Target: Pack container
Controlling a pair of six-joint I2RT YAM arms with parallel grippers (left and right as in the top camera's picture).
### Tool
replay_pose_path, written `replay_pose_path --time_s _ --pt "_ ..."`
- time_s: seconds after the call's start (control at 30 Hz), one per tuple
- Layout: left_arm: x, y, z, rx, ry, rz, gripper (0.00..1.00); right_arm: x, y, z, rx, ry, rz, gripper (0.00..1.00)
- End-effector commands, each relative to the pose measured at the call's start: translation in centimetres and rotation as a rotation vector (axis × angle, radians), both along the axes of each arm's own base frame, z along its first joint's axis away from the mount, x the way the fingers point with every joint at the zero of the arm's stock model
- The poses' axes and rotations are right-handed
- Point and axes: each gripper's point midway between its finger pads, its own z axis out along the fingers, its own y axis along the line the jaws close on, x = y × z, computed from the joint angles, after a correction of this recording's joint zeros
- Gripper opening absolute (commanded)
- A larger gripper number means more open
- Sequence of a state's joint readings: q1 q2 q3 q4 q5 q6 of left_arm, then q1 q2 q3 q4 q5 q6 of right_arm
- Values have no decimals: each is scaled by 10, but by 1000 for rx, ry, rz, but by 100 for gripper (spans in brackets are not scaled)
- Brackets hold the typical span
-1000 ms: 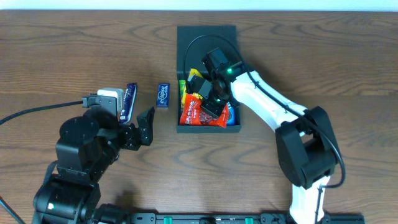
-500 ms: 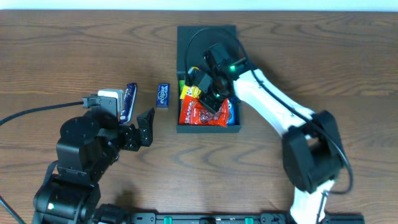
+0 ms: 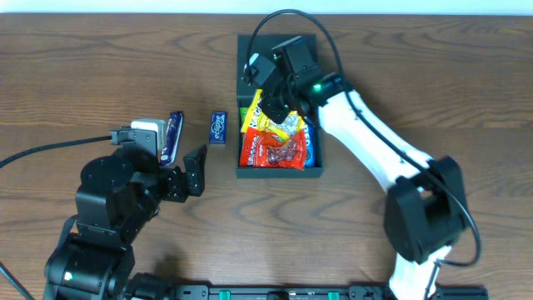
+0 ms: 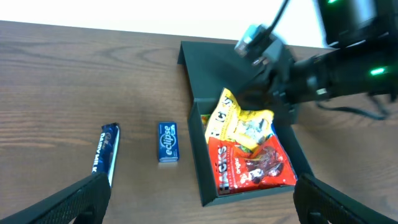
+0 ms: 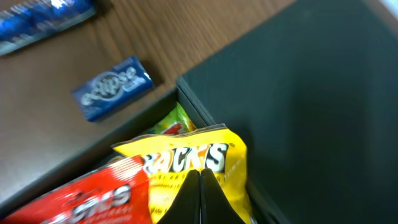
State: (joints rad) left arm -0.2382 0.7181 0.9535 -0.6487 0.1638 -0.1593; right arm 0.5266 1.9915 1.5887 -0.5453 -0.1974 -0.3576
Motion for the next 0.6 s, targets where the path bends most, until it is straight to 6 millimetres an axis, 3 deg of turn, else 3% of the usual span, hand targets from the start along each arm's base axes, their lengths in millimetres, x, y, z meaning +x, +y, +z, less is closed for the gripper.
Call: replay_pose_path --time_s 0.0,0.17,0.33,0.47,0.57 --pt "0 2 6 10 -17 7 95 7 0 -28 -17 33 -19 1" --pt "0 2 6 10 -17 7 95 11 2 -71 -43 78 -19 1" --pt "0 2 6 10 -17 7 95 6 1 -100 -71 126 -16 1" --pt "0 2 6 10 -17 7 95 4 4 -107 -61 142 -6 2" --pt "0 3 6 10 -17 7 95 6 7 -100 -46 126 -1 1"
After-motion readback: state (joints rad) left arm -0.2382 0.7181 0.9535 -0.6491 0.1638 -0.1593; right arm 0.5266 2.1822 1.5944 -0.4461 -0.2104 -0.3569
